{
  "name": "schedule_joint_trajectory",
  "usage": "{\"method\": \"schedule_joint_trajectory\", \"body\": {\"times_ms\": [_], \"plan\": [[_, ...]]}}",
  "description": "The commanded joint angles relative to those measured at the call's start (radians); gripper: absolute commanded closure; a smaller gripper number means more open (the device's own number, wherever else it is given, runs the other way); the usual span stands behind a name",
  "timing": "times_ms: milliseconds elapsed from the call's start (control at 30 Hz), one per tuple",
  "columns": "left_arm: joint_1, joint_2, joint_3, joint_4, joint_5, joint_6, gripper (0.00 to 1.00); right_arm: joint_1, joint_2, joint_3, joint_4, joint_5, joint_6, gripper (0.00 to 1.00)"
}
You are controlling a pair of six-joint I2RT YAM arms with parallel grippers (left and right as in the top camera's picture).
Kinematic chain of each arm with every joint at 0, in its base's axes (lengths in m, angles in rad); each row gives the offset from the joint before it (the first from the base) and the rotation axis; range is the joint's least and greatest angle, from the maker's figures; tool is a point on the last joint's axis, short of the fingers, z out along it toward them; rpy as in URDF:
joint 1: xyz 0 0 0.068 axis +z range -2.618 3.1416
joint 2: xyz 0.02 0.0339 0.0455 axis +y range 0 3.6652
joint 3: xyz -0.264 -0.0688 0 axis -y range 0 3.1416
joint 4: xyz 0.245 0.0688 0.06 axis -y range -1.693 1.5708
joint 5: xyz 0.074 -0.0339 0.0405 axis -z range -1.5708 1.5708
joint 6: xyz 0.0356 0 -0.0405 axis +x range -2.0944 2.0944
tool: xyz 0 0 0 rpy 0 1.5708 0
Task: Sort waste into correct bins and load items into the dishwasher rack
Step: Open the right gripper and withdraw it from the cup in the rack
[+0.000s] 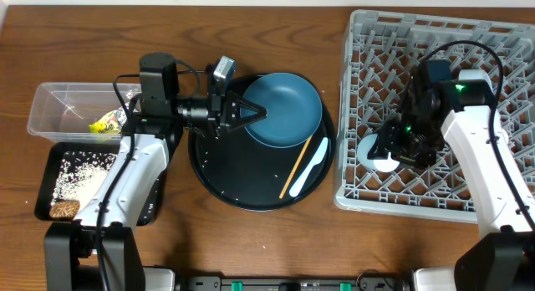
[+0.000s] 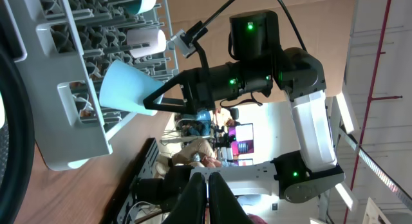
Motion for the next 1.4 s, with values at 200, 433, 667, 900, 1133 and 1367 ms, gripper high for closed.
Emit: {"method": "schedule_joint_trajectory", "body": {"times_ms": [200,433,667,900,1133,1367], "plan": [[0.004,-0.001,-0.008,0.0,0.025,0.021,0.94,0.043,0.037,-0.009,0.003,-0.005,0.011,0.99],[0.004,-0.001,-0.008,0.0,0.025,0.021,0.94,0.05,0.052,-0.011,0.006,-0.005,0.011,0.99],[0.004,-0.001,-0.008,0.0,0.025,0.021,0.94,0.05,0.052,-0.011,0.01,-0.005,0.011,0.51],[0.004,-0.002,-0.008,0.0,0.025,0.021,0.94,0.05,0.052,-0.01,0.021,-0.013,0.014,0.44],[0.004,-0.002,-0.008,0.0,0.025,0.021,0.94,0.05,0.052,-0.01,0.021,-0.012,0.014,0.32],[0.004,-0.002,-0.008,0.0,0.025,0.021,0.94,0.048,0.051,-0.003,0.037,-0.012,0.011,0.28]]}}
